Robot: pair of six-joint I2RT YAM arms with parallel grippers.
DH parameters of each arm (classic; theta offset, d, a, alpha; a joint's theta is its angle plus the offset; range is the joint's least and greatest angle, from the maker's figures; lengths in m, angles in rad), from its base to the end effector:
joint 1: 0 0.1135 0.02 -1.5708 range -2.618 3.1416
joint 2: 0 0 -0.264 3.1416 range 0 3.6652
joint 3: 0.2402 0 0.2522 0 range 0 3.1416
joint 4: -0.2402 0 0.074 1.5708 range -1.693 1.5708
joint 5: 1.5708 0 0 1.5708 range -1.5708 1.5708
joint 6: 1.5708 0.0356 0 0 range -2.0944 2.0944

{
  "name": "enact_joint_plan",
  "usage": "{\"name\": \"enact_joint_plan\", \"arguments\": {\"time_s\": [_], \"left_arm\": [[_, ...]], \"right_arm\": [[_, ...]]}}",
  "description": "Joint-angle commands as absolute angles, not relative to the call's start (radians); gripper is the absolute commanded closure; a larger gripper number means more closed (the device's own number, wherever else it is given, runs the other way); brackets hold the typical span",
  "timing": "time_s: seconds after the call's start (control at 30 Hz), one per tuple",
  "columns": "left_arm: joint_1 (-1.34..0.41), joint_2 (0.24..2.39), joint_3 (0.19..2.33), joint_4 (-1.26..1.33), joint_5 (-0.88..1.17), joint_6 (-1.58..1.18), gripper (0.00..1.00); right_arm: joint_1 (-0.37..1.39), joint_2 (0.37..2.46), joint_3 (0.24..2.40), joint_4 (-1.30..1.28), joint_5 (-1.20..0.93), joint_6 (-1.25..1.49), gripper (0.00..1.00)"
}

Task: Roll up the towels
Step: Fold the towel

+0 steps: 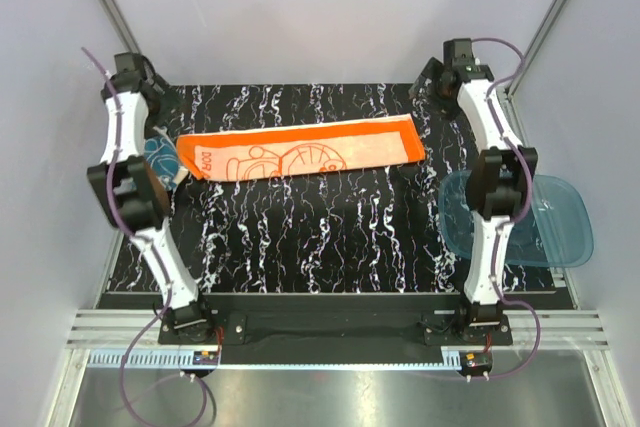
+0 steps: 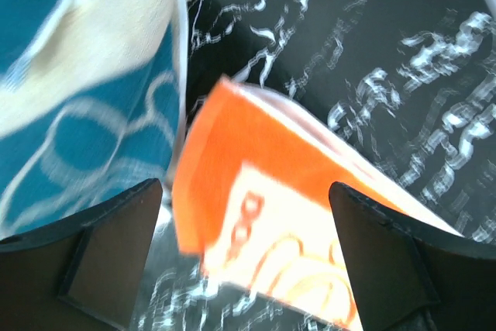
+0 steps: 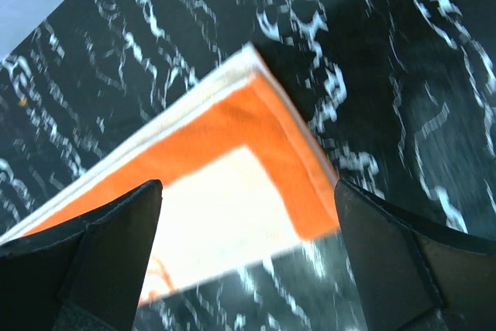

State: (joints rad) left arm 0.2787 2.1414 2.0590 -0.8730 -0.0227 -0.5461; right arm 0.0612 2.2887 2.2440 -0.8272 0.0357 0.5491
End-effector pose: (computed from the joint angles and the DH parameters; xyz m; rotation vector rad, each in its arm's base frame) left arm 0.4564 0.1314 0.2858 -1.0214 2.3121 -0.0787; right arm 0.5107 0.0300 0.2774 0.6085 2.3786 0.2270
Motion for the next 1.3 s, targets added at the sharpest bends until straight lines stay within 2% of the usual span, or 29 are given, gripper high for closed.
{"name": "enact_joint_plan", "arguments": {"time_s": [0.0, 0.1, 0.2, 0.23, 0.33, 0.63, 0.73, 0.83, 0.9, 0.97, 1.0, 1.13, 1.27], "left_arm": [[0.284, 1.909, 1.892, -0.815, -0.018, -0.523, 0.04], [0.278, 1.771, 1.699, -0.779, -0.006, -0.517, 0.05], [0.267, 1.655, 1.541, -0.717, 0.023, -0.523, 0.07], [0.264, 1.632, 1.441, -0.695, 0.032, -0.526, 0.09], [0.250, 1.582, 1.320, -0.655, 0.048, -0.526, 0.15], [0.215, 1.581, 1.206, -0.634, -0.029, -0.564, 0.20], [0.216, 1.614, 1.186, -0.620, -0.052, -0.592, 0.25], [0.216, 1.626, 1.167, -0.620, -0.102, -0.635, 0.39], [0.215, 1.617, 1.149, -0.595, -0.121, -0.656, 0.45], [0.215, 1.614, 1.124, -0.572, -0.127, -0.678, 0.47], [0.215, 1.617, 1.123, -0.555, -0.126, -0.683, 0.53], [0.215, 1.695, 1.153, -0.545, -0.141, -0.706, 0.57], [0.215, 1.746, 1.213, -0.535, -0.166, -0.709, 0.54]], "right_arm": [[0.100, 2.067, 2.008, -0.786, 0.003, 0.584, 0.00], [0.171, 1.971, 1.780, -0.690, -0.060, 0.610, 0.00], [0.230, 1.965, 1.656, -0.646, -0.109, 0.638, 0.00], [0.236, 1.973, 1.634, -0.629, -0.130, 0.649, 0.00], [0.255, 2.012, 1.609, -0.626, -0.186, 0.667, 0.02], [0.272, 2.082, 1.652, -0.684, -0.115, 0.635, 0.00], [0.272, 2.117, 1.666, -0.690, -0.117, 0.612, 0.00], [0.270, 2.140, 1.680, -0.698, -0.104, 0.594, 0.00], [0.267, 2.144, 1.678, -0.698, -0.100, 0.584, 0.00], [0.264, 2.148, 1.677, -0.687, -0.101, 0.583, 0.00], [0.262, 2.152, 1.678, -0.686, -0.106, 0.580, 0.00], [0.247, 2.166, 1.687, -0.689, -0.118, 0.566, 0.00], [0.224, 2.161, 1.671, -0.673, -0.124, 0.558, 0.00]]}}
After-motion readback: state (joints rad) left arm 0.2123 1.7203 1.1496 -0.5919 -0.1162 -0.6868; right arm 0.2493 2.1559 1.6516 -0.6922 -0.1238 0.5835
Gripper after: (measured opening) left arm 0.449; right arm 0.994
